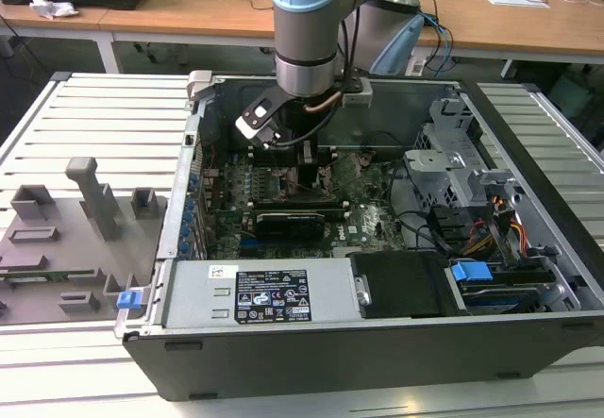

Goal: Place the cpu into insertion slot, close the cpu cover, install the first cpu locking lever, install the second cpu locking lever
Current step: 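Place the cpu into insertion slot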

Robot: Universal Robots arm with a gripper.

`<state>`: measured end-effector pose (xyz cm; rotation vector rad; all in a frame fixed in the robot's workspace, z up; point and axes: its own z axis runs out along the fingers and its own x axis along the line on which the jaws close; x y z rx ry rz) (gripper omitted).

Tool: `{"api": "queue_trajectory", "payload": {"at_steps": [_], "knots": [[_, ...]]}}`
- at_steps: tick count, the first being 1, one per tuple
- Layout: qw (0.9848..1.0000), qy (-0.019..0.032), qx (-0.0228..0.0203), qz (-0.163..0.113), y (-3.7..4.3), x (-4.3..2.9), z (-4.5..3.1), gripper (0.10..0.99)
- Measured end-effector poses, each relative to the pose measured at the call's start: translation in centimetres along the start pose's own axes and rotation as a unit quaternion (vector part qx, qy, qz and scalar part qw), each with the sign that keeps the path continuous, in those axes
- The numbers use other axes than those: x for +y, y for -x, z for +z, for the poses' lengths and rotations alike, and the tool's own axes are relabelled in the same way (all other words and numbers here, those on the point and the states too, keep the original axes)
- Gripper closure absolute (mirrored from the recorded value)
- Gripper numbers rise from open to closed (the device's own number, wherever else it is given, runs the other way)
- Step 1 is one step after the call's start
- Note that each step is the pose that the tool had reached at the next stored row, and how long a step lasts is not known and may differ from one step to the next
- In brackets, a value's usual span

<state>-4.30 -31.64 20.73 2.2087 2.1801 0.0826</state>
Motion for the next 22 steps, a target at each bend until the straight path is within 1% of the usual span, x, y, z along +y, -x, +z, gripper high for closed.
{"api": "queue_trajectory", "payload": {"at_steps": [10,17,19,20,22], "knots": [[1.0,0.0,0.0001,-0.002,0.01,-0.05,0.63,0.545],[1.0,0.0,0.0001,-0.002,0.01,-0.06,0.67,0.545],[1.0,0.0,0.0001,-0.002,0.01,-0.06,0.69,0.537],[1.0,0.0,0.0001,-0.002,0.01,-0.06,0.7,0.471],[1.0,-0.0001,0.0001,-0.002,0.01,-0.06,0.71,0.471]]}}
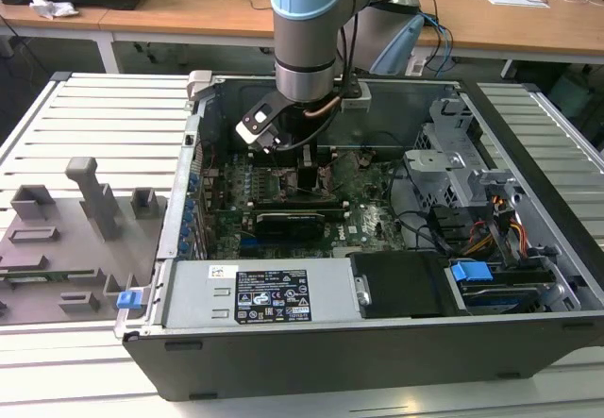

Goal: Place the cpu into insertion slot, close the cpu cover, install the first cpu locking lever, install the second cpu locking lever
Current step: 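Place the cpu into insertion slot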

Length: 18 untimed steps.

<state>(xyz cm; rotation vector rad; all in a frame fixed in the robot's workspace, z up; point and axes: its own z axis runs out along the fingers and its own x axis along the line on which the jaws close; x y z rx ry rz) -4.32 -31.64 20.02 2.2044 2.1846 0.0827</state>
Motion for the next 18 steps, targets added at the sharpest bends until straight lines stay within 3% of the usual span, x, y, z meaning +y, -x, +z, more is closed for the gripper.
{"api": "queue_trajectory", "payload": {"at_steps": [5,10,13,14,15,16,18], "knots": [[1.0,0.0,0.0003,0.0,0.0,0.01,-0.1,0.471],[1.0,-0.0001,0.0003,0.0,-0.02,0.06,-0.97,0.49],[1.0,-0.0003,0.0003,0.0,-0.02,0.08,-1.26,0.675],[1.0,-0.0004,0.0003,0.0,-0.02,0.09,-1.35,0.796],[1.0,-0.0005,0.0003,0.0,-0.02,0.1,-1.41,0.859],[1.0,-0.0005,0.0003,0.0,-0.03,0.1,-1.43,0.859],[1.0,-0.0005,0.0003,0.0,-0.02,0.1,-1.47,0.98]]}}
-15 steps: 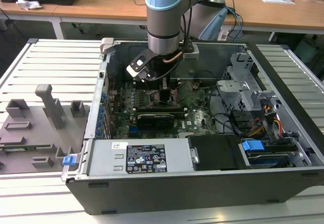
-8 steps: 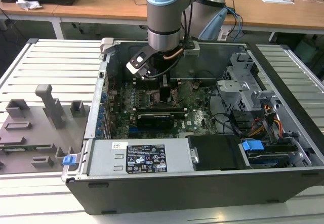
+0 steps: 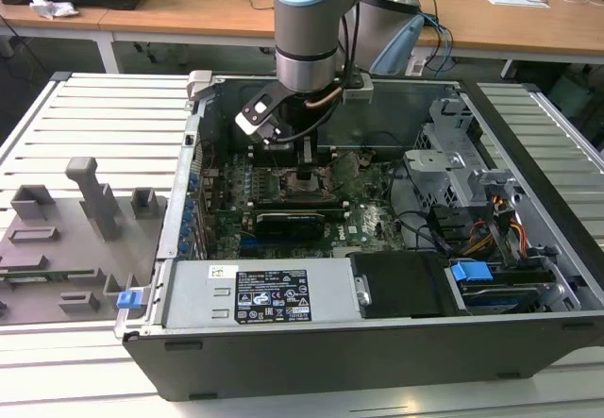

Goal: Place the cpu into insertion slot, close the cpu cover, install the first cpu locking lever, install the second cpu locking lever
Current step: 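Place the cpu into insertion slot, then close the cpu cover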

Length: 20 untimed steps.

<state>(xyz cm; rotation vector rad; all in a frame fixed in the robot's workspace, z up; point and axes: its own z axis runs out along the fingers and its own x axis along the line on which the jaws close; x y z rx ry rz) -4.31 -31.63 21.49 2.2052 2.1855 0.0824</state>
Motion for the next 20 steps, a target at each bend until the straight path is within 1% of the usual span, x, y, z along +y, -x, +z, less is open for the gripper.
{"api": "queue_trajectory", "payload": {"at_steps": [14,20], "knots": [[1.0,0.0,0.0,0.0,-0.01,0.03,-0.47,0.98],[1.0,0.0,-0.0001,0.0,-0.01,0.06,-1.0,0.98]]}}
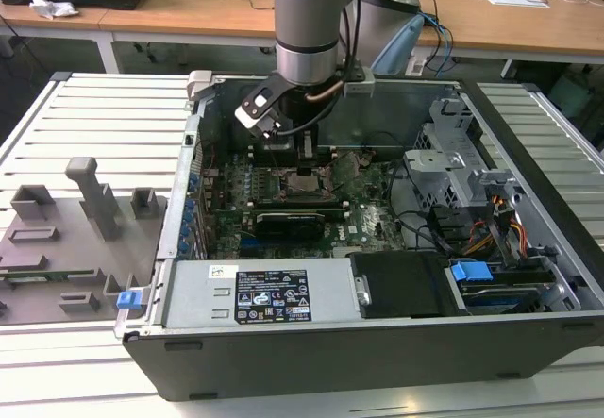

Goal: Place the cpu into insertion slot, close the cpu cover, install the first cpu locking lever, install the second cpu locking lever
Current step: 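Close the cpu cover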

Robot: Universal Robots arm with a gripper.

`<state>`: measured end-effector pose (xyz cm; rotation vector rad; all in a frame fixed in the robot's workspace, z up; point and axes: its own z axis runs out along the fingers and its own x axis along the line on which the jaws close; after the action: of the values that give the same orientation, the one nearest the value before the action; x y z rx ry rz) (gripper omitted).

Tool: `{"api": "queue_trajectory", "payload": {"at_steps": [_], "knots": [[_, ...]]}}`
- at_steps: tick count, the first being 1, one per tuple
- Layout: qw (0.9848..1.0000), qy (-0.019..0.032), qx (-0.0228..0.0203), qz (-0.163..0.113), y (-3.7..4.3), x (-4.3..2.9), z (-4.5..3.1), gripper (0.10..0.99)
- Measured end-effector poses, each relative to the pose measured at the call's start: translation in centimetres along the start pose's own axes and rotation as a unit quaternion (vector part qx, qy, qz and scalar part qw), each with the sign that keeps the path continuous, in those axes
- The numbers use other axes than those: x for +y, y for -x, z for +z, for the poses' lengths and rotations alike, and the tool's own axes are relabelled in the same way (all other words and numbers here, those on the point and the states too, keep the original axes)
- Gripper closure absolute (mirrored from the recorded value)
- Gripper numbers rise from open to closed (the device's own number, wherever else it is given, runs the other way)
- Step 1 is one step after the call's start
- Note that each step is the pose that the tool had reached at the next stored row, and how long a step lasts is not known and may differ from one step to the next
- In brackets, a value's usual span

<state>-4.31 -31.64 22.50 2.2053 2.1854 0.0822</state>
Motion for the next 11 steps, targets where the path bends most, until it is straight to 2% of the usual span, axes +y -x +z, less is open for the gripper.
{"api": "queue_trajectory", "payload": {"at_steps": [4,11], "knots": [[1.0,0.0,0.0,0.0,-0.01,0.04,-0.58,0.98],[1.0,0.0,0.0,0.0,-0.03,0.15,-2.47,0.98]]}}
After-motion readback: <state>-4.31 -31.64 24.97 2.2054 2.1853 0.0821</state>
